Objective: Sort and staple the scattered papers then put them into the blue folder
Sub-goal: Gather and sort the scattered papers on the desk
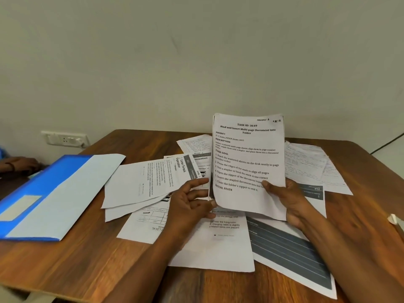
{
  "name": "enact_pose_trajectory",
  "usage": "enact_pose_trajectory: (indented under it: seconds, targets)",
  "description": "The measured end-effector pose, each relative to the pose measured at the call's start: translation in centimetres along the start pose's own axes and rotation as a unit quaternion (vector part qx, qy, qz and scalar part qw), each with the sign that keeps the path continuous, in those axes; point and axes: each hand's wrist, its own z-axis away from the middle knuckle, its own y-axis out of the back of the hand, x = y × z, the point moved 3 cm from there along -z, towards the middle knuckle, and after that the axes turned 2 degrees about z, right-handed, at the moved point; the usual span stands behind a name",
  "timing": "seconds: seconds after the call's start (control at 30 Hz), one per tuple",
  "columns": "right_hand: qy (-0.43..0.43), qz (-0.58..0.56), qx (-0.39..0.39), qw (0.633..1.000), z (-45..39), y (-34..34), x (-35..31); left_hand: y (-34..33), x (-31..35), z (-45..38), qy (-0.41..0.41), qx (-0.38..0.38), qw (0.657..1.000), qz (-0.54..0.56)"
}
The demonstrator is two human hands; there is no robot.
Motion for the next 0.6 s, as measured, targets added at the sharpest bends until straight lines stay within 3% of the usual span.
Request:
enact_pose_trajectory:
  seconds: [0.6]
  targets:
    - [0.000,-0.025,0.030,0.999,0.5,-0.4,-0.2,-0.4,-0.3,1.2,-0.141,0.058,0.978,-0.142]
